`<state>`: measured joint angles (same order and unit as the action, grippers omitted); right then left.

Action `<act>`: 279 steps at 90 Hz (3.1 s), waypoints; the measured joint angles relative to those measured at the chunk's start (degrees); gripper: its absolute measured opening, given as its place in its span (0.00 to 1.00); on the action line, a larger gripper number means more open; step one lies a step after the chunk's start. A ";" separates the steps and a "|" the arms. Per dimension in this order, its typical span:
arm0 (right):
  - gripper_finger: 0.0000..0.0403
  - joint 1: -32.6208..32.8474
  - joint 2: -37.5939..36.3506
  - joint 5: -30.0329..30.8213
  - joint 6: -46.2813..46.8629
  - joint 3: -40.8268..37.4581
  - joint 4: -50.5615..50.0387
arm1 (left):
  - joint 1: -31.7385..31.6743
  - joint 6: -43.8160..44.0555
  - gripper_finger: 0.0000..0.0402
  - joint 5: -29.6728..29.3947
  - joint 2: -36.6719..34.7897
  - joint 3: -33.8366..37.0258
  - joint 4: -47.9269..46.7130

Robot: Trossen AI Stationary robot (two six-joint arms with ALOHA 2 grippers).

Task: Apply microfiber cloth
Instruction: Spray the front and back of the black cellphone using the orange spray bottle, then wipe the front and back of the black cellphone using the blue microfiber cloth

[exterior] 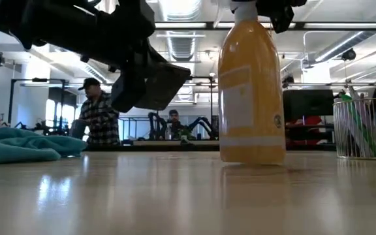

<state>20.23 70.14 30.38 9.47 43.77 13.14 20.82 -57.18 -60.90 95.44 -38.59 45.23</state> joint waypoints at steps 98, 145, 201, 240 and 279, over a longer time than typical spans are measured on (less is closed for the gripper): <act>0.19 -77.77 -13.76 -21.53 -8.84 0.04 -18.37 | 0.13 8.94 0.02 0.03 0.00 0.52 -8.61; 0.40 -77.00 -15.83 -21.21 -14.69 -2.18 -16.89 | 2.12 5.63 0.02 -3.04 -0.11 0.50 -9.27; 0.35 -70.22 -33.44 -38.20 -18.37 -0.66 -27.65 | 3.53 21.38 0.02 2.90 -5.94 -1.09 -10.25; 0.33 -49.00 -25.76 -52.67 -19.88 -1.54 -27.14 | -7.37 46.89 0.02 22.66 -16.14 -1.03 -18.13; 0.47 -37.31 -3.94 -52.95 -20.81 -1.95 -6.18 | -16.65 62.50 0.02 40.17 -24.27 -0.91 -20.12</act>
<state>-17.08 66.21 -22.57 -11.33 41.82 6.96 4.17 5.32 -20.73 71.17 -39.49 25.11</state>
